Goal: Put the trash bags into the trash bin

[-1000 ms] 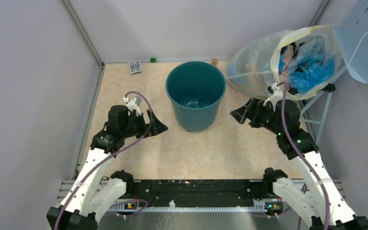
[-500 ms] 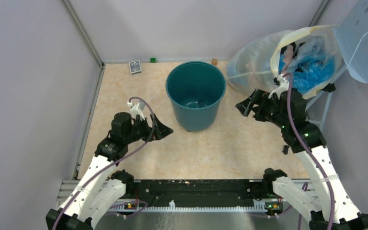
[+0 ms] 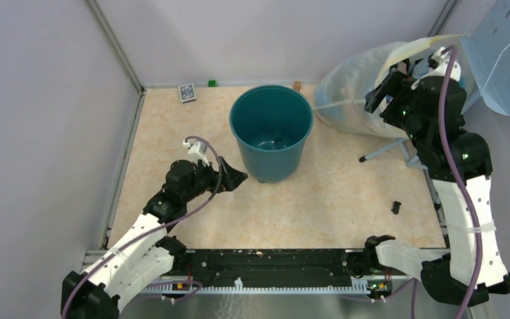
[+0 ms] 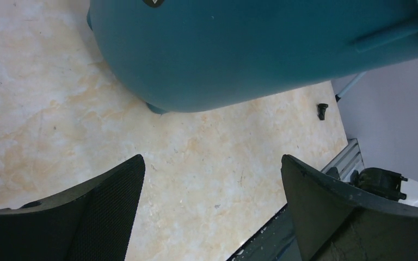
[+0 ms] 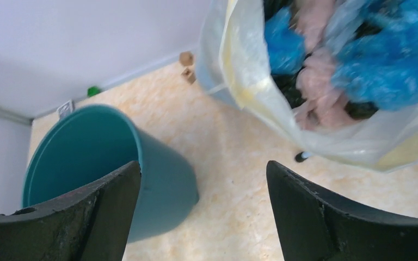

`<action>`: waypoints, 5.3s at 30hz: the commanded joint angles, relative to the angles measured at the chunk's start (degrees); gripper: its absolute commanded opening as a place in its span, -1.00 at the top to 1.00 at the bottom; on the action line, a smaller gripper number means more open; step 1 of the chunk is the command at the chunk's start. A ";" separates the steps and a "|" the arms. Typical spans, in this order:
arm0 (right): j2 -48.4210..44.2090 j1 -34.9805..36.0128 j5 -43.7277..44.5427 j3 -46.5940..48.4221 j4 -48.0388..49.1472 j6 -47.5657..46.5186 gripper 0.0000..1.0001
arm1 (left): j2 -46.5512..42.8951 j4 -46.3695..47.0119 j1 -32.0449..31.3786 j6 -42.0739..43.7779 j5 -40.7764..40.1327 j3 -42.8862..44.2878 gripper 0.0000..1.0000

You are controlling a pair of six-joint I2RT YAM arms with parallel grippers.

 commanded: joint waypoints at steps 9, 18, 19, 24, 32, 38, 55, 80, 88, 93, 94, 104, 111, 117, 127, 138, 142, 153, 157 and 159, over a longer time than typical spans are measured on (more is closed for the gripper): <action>13.27 -19.34 -6.47 15.82 -8.56 6.97 -0.38 | 15.54 20.10 -1.16 -1.75 -3.22 1.49 -0.97; 18.33 -22.11 -5.46 14.63 -2.11 16.72 -0.03 | 27.83 32.81 -1.13 -6.13 -2.71 3.86 -0.98; 17.91 -22.11 -4.89 12.99 -0.45 17.91 0.01 | 28.88 33.40 -1.16 -6.17 -3.38 4.45 -0.98; 17.32 -22.11 -2.41 7.15 5.06 23.61 0.11 | 33.07 32.97 -0.63 -8.40 -10.91 8.12 -0.97; 20.78 -22.11 -3.60 3.04 8.73 30.60 -0.13 | 45.58 28.25 7.42 -8.60 -5.20 23.68 -0.98; 23.23 -22.11 -4.32 2.85 12.96 31.41 -0.18 | 46.63 26.68 13.71 -9.26 3.09 26.51 -0.97; 28.66 -22.11 -0.47 13.18 9.33 26.04 1.00 | 28.85 17.33 14.39 -4.74 3.63 16.34 -0.98; 12.66 -9.41 -39.08 14.52 26.93 6.14 1.00 | 22.37 9.90 6.32 -12.21 14.84 20.50 -0.97; 1.95 6.38 -37.72 -13.58 25.42 8.30 1.00 | 19.69 10.22 -0.64 -11.60 15.95 21.09 -0.96; -1.36 15.71 -30.05 -25.00 23.15 8.65 1.00 | 16.43 5.44 -1.12 -8.67 16.35 18.85 -0.93; -1.61 17.42 -28.22 -26.41 22.96 8.52 1.00 | 15.92 4.92 -1.19 -8.07 16.19 18.26 -0.92; -0.31 29.33 -8.81 -31.58 11.61 3.56 -0.48 | 18.81 -6.85 -2.91 0.04 14.62 15.55 -0.93; -10.35 29.30 -11.22 -45.80 13.71 6.54 0.04 | 22.37 -10.81 -6.70 5.04 12.66 16.29 -0.58; -9.98 29.30 -16.03 -51.47 19.17 4.35 0.05 | 22.27 -12.51 -6.97 4.84 10.49 13.64 -0.27; 4.60 35.08 -15.23 -53.45 41.10 -0.43 0.01 | 23.63 -0.83 -6.88 -0.39 9.43 3.25 -0.21; 17.55 42.76 -5.53 -50.16 45.16 -0.36 0.07 | 27.05 1.77 -5.89 -1.37 6.42 3.69 -0.40; 20.08 42.86 -6.08 -48.61 46.18 -1.23 0.07 | 29.72 2.89 -5.14 -1.76 6.39 3.91 -0.27; 22.27 42.84 -5.42 -46.63 42.50 -0.98 1.00 | 39.32 4.87 -4.60 -0.04 8.09 8.65 0.12; 18.37 42.84 -3.96 -46.45 40.18 -0.87 1.00 | 39.66 3.57 -3.64 0.69 6.17 8.88 0.46; 16.20 42.84 -4.11 -46.86 39.31 -0.70 1.00 | 39.92 1.97 -2.78 1.19 5.42 9.29 0.61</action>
